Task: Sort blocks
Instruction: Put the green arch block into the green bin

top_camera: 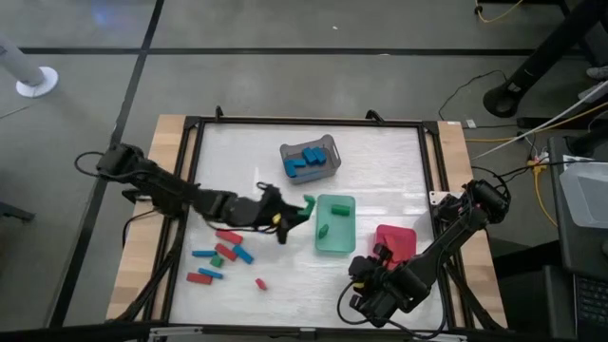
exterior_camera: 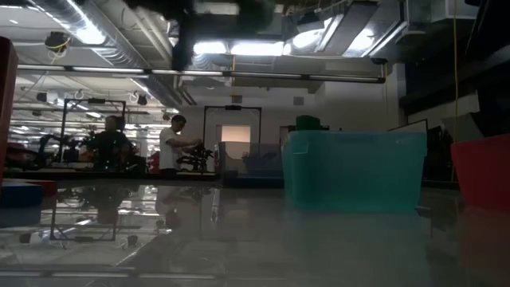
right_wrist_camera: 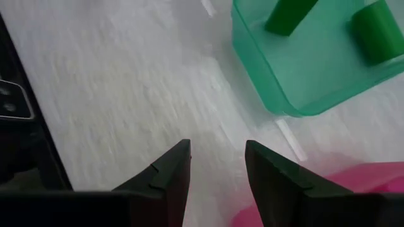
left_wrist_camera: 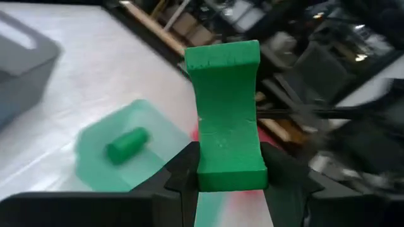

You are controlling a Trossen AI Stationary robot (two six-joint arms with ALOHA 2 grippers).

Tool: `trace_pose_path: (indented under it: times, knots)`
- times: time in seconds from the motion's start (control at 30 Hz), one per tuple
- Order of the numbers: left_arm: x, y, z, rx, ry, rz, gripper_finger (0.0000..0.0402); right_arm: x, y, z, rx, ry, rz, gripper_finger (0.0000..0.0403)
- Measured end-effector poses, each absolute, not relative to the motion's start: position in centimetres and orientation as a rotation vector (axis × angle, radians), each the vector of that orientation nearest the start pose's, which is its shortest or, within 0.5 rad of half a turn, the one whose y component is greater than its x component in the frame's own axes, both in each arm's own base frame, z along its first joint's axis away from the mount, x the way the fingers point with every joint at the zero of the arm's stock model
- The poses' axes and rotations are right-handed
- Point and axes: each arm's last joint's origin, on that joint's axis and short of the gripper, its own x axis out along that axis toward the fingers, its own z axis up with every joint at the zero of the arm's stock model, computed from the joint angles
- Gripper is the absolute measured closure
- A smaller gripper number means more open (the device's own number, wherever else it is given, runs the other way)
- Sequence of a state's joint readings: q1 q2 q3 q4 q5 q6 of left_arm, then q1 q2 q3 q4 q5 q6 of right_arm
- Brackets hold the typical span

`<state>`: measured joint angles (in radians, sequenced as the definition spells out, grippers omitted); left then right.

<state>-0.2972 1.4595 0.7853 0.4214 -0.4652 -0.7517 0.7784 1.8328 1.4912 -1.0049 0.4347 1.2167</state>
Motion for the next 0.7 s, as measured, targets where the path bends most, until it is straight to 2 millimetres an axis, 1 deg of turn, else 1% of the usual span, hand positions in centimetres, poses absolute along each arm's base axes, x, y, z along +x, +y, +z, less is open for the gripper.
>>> trace_pose_path:
  times: [0.1,0.17,0.3,0.43,0.57,0.7]
  knots:
    - [31.5,-6.5,21.7,-0.671,0.184,0.296,0.0277,26.6,24.5,24.2,0.329,1.042,-0.378,0.0249]
    - [32.4,-5.8,20.5,-0.699,0.183,0.295,0.0276,26.6,24.5,24.2,0.329,1.042,-0.378,0.0249]
    - [34.1,-5.0,18.3,-0.731,0.161,0.236,0.0275,26.6,24.5,24.2,0.329,1.041,-0.378,0.0249]
    - [35.1,-4.5,16.1,-0.734,0.194,0.221,0.0275,26.6,24.5,24.2,0.328,1.04,-0.379,0.0249]
    - [36.4,-4.4,15.1,-0.663,0.221,0.216,0.0274,26.6,24.5,24.2,0.327,1.041,-0.38,0.0249]
    - [37.5,-4.6,15.3,-0.554,0.218,0.192,0.0274,26.6,24.5,24.2,0.326,1.041,-0.38,0.0249]
